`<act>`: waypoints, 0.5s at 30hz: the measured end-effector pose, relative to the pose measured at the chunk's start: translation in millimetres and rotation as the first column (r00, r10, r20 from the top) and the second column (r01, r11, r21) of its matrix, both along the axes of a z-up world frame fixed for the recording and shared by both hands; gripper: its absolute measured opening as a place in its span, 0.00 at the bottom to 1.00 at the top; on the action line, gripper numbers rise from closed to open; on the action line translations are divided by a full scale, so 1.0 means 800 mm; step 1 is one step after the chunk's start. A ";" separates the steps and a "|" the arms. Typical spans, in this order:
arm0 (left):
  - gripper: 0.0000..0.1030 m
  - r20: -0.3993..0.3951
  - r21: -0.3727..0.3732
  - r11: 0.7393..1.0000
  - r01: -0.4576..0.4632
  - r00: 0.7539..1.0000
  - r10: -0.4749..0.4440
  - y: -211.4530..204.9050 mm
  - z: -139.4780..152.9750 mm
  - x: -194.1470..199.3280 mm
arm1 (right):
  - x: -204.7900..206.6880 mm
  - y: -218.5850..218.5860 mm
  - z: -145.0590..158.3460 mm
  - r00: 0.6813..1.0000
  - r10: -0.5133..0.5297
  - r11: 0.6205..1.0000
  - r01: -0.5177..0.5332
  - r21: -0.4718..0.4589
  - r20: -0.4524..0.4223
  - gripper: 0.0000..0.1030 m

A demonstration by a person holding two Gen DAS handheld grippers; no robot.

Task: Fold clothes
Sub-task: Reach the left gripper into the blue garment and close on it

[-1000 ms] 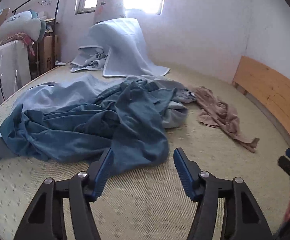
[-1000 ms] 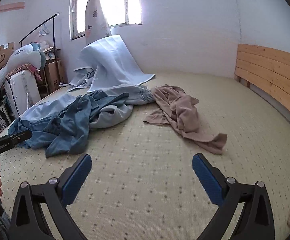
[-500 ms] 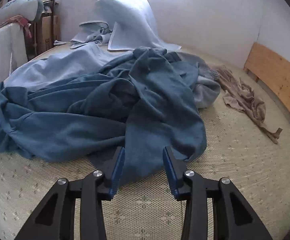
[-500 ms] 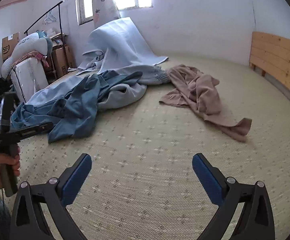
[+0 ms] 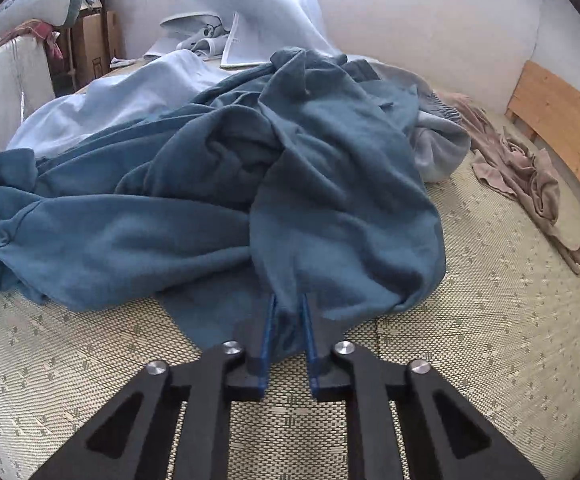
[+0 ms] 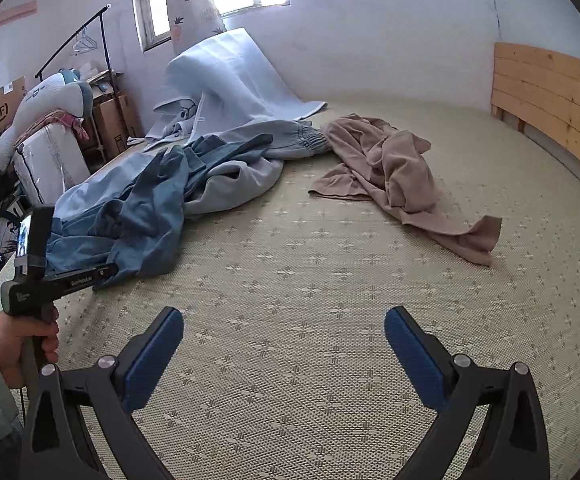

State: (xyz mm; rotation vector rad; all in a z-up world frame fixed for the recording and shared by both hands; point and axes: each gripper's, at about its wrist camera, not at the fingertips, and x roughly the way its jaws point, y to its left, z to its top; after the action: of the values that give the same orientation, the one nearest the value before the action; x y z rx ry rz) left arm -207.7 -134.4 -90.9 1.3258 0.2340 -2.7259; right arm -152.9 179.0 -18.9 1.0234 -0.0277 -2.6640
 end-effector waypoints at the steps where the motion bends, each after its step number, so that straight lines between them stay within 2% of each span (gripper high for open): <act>1: 0.02 -0.003 0.009 1.000 0.006 1.000 -0.006 0.000 0.001 0.001 | 0.000 0.000 0.000 1.000 -0.001 1.000 0.001 0.001 -0.001 1.00; 5: 0.02 -0.016 0.028 0.999 0.045 0.999 -0.044 0.009 0.006 0.005 | 0.000 0.001 0.001 1.000 -0.006 1.000 0.006 0.000 -0.002 1.00; 9: 0.01 -0.027 0.024 0.990 0.138 0.990 -0.137 0.041 0.013 0.009 | 0.000 0.001 0.002 1.000 -0.008 1.000 0.008 -0.001 -0.006 1.00; 15: 0.01 -0.032 -0.032 0.943 0.332 0.942 -0.333 0.114 0.019 0.027 | 0.000 0.005 0.007 1.000 -0.015 1.000 0.015 -0.012 -0.015 1.00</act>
State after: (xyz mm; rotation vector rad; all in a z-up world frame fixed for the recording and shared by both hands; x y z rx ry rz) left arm -185.9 -43.5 -75.9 1.4239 -0.0285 -3.0163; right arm -153.2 183.2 -13.6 1.0034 -0.0487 -2.6815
